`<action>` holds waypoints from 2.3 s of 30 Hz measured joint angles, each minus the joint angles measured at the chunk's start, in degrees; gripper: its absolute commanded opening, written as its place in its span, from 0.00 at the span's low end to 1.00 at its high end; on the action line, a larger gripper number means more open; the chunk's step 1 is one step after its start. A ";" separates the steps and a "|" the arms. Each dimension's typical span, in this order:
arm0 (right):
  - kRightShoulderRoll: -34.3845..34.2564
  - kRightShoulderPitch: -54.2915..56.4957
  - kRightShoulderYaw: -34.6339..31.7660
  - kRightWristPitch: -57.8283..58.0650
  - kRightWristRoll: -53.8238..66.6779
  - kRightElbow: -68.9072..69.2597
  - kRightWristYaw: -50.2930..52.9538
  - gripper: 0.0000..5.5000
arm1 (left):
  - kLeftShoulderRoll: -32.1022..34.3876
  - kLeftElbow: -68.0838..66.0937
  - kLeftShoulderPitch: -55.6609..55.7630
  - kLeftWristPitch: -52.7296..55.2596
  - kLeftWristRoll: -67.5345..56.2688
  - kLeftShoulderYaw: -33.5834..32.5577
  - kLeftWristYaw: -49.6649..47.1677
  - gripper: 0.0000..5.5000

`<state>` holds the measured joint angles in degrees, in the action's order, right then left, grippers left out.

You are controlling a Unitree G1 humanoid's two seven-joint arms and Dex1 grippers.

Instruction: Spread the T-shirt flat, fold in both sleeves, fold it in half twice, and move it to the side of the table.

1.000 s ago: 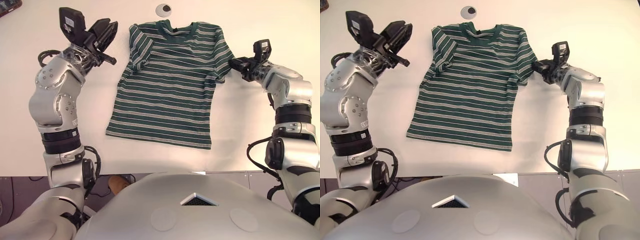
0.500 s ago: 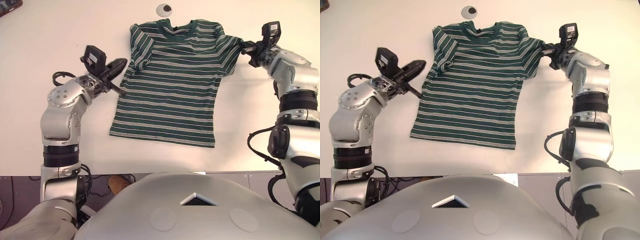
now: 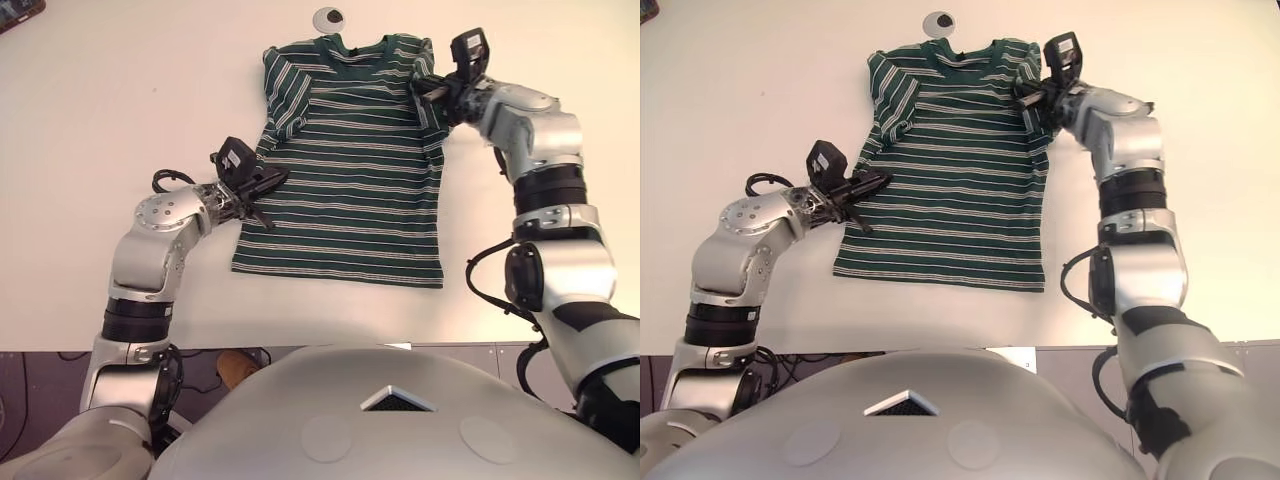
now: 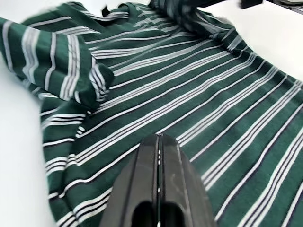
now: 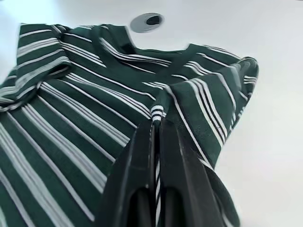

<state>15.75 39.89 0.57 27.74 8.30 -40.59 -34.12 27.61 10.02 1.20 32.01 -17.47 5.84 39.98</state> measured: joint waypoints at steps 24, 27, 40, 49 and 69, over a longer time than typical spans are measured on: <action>28.04 -25.75 8.97 -30.99 -3.75 35.12 -36.28 0.25 | 24.86 2.09 -9.01 -26.07 18.11 -4.02 7.24 0.15; 33.09 -30.99 8.99 -42.59 -4.41 33.86 -40.17 0.25 | 29.15 0.35 -13.47 -38.71 22.64 -2.02 10.25 0.24; 38.53 -45.57 10.31 -77.13 -12.38 31.07 -32.04 0.25 | 32.14 1.19 -19.87 -55.15 31.46 -0.18 8.98 0.29; 36.57 -46.31 13.87 -80.60 -17.11 34.58 -25.04 0.25 | 34.42 -7.13 -17.01 -63.57 34.98 0.41 5.16 0.29; 46.20 -41.06 10.80 -50.06 -6.90 70.47 -33.54 0.25 | 34.53 -12.59 -13.51 -58.80 30.04 -1.63 8.89 0.29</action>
<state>61.95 -1.17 11.37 -22.32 1.40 29.88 -67.66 62.14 -2.57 -12.31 -26.79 12.57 4.21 48.87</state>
